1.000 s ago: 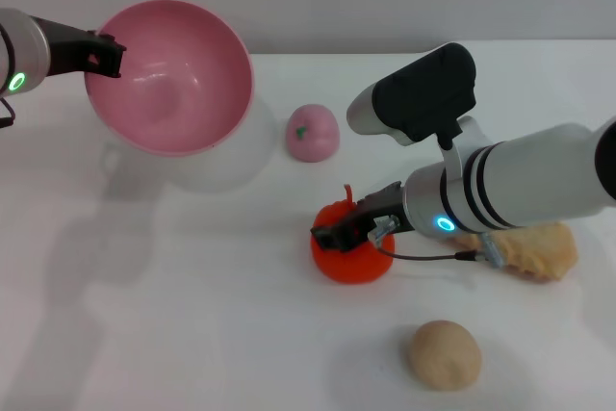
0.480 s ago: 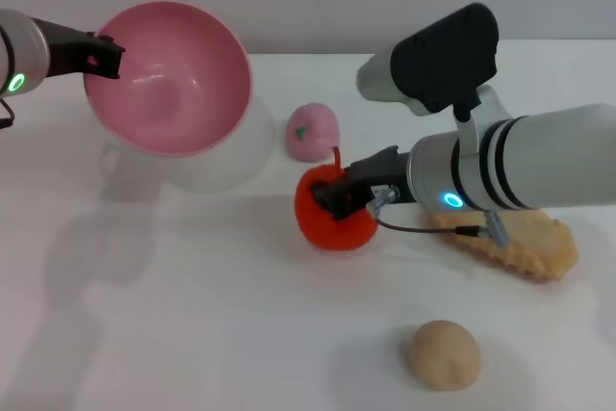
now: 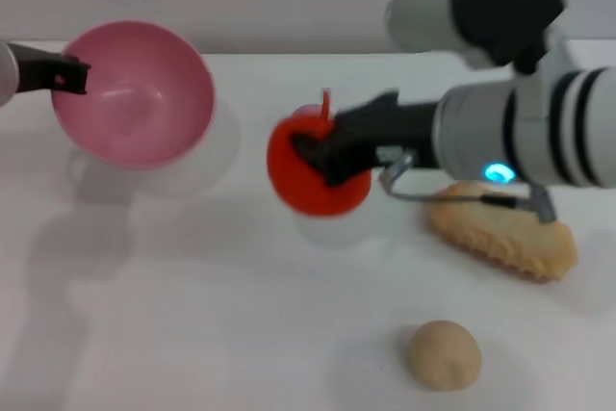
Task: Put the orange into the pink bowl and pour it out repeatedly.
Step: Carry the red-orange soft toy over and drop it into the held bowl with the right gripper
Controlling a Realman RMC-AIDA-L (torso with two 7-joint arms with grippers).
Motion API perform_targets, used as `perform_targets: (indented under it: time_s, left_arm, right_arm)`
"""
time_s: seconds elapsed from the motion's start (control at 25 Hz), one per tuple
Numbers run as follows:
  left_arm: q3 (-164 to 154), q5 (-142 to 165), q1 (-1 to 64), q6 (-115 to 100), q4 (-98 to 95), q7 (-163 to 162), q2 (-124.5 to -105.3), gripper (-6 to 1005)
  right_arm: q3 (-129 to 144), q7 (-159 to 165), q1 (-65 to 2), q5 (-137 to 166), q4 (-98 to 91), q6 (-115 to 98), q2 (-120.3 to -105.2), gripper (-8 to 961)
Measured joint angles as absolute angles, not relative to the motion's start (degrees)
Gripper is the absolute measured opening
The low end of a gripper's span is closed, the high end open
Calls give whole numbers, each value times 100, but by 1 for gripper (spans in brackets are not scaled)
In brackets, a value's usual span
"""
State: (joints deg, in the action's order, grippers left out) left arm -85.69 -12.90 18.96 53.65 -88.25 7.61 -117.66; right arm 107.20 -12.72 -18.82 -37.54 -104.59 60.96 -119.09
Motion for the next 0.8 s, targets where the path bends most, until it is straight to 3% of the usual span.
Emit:
perform_targets:
  time_s: [0.2,0.8]
  left_arm:
    - [-8692,-1371,1931,5315,-8634,763,-11785,46]
    - [-9465,-2145,2246,5502,-8780,756,-11795,46]
  right_arm:
    - [10633,-1247,-1795,-3064,-11209,6065,-11925,85]
    - [10605,-1255,-2030,-3092,-10505,5334,-11892,46]
